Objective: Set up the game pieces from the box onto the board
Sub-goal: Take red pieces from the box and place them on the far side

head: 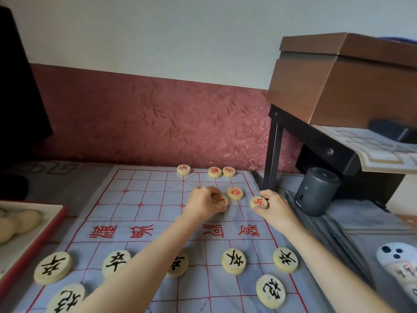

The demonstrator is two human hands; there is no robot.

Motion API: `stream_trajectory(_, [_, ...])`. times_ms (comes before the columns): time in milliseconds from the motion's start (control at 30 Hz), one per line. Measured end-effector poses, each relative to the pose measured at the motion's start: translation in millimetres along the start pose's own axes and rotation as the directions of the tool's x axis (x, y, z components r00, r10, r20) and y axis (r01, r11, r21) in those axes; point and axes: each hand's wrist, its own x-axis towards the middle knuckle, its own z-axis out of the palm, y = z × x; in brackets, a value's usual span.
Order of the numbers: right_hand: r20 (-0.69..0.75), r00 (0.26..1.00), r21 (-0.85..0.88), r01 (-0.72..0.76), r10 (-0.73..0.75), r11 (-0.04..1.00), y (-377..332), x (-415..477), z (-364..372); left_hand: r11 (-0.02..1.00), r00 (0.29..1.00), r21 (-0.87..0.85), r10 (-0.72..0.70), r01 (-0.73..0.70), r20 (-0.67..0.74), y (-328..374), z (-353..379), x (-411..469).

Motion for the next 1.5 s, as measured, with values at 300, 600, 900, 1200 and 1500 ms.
stream_trajectory(300, [-0.014, 0.998, 0.033, 0.057, -0.056, 0.998, -16, -10, -10, 0.999, 0.999, 0.002, 0.040, -0.040, -0.014, -3, -5, -6])
stream_trajectory(600, [0.076, 0.980, 0.106, 0.173, -0.181, 0.979, -79, -29, -7, 1.000, 0.994, 0.000, 0.010, -0.010, -0.111, -29, -78, -39])
stream_trajectory(900, [0.234, 0.903, 0.268, 0.295, -0.360, 0.917, -191, -63, 40, 0.992, 0.962, -0.031, -0.126, 0.122, -0.242, -92, -195, -118])
stream_trajectory(1200, [0.457, 0.708, 0.338, 0.422, -0.539, 0.841, -293, -125, 96, 0.955, 0.932, 0.071, -0.261, 0.287, -0.253, -158, -273, -227])
stream_trajectory(1500, [0.596, 0.604, 0.217, 0.514, -0.530, 0.830, -350, -174, 133, 0.854, 0.882, 0.224, -0.445, 0.469, -0.152, -193, -288, -273])
